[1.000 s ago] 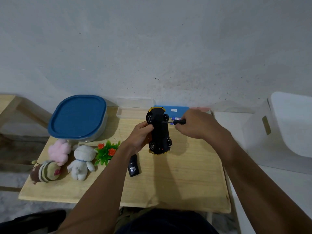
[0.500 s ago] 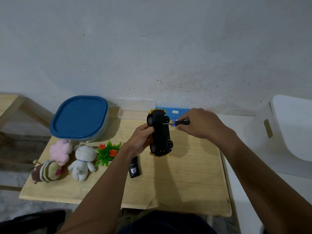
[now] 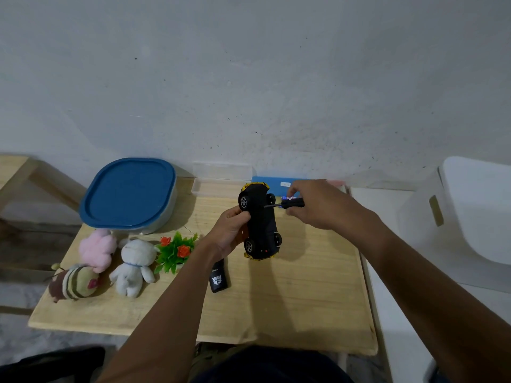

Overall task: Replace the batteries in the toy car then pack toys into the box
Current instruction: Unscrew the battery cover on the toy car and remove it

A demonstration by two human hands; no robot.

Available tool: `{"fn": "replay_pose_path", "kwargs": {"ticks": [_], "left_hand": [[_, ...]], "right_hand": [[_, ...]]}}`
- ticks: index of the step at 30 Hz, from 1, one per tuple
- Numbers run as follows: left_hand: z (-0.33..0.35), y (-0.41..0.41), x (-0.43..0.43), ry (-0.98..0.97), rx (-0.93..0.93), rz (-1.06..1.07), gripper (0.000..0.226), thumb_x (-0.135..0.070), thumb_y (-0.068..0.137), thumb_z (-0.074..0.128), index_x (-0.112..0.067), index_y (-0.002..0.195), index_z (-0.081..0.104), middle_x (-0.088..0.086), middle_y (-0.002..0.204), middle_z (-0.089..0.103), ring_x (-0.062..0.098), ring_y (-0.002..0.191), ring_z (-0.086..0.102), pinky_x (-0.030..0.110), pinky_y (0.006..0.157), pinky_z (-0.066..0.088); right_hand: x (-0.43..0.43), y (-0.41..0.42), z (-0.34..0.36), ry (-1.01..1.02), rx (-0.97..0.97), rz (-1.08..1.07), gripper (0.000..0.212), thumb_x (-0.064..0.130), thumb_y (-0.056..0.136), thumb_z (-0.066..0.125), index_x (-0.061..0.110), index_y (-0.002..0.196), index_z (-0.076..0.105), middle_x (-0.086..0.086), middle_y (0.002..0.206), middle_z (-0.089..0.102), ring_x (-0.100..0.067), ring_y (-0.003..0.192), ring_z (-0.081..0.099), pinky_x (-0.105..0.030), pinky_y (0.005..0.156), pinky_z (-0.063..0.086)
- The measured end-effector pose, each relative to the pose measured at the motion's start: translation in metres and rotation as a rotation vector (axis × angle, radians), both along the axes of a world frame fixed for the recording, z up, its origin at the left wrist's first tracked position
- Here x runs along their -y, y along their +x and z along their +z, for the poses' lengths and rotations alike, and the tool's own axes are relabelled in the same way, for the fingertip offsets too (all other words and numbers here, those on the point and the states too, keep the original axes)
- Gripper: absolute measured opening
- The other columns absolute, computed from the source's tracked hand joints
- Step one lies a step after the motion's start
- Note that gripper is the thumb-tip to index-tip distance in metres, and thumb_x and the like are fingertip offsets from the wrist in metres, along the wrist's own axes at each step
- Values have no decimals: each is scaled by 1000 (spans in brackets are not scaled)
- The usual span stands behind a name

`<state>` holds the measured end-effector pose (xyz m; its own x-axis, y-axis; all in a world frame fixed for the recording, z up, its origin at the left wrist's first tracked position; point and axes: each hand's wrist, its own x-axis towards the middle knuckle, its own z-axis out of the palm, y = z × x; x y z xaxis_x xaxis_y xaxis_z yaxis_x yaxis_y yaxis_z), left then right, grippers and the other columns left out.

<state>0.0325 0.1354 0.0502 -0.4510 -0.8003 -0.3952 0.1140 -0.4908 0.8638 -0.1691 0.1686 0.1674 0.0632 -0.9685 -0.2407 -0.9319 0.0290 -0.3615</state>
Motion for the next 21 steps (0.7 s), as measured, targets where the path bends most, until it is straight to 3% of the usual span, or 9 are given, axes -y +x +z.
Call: {"fn": "replay_pose_path", "kwargs": {"ticks": [3,5,8,10,14,16,19,21], "left_hand": [[2,0,1,-18,-2,-14,46,-20,82,59,2,122,60,22,112,63,35,105,61,53,99,46],[3,1,3,-22,-7,-5,45,-20,82,59,2,122,60,22,111,62,36,104,60,54,99,46],[2,2,4,-21,-5,7,43,-20,82,60,1,120,61,20,109,64,36,104,60,55,99,46],[1,3,4,-19,0,0,42,-19,84,59,1,120,61,18,109,66,34,105,62,52,97,48],[2,0,1,-18,-13,8,38,-19,83,59,-1,117,64,17,107,68,32,103,64,44,90,53],[5,-2,1,-21,-23,11,37,-21,81,59,-4,114,65,16,106,68,31,101,65,43,89,54],[7,-2,2,-28,-20,10,43,-21,81,59,-1,118,63,19,109,66,32,102,65,46,92,53],[6,-1,3,-23,-14,21,45,-21,81,59,2,120,61,20,110,66,34,104,64,49,95,50]], "right_hand": [[-2,5,2,-57,-266,46,53,60,95,41,14,86,65,0,75,62,-18,72,62,-26,55,40],[-2,7,5,-125,-320,49,57,57,98,33,14,79,65,1,69,58,-19,69,60,-24,50,30],[-1,4,5,-159,-281,73,35,51,96,46,24,93,69,5,86,64,-16,79,61,-22,51,28],[0,3,7,-164,-182,77,19,47,91,60,35,104,66,10,98,57,-14,84,58,-21,53,27],[2,0,3,-133,-181,83,24,45,89,64,35,111,64,6,108,61,-18,93,62,-26,67,39],[3,-1,3,-72,-291,78,36,56,90,55,23,100,66,2,92,64,-20,84,62,-28,65,42],[3,0,2,-58,-315,63,53,57,95,40,15,65,52,0,61,50,-18,60,54,-26,52,36],[2,-1,1,-89,-320,84,50,52,97,38,15,71,60,-1,66,57,-19,64,57,-25,50,33]]}}
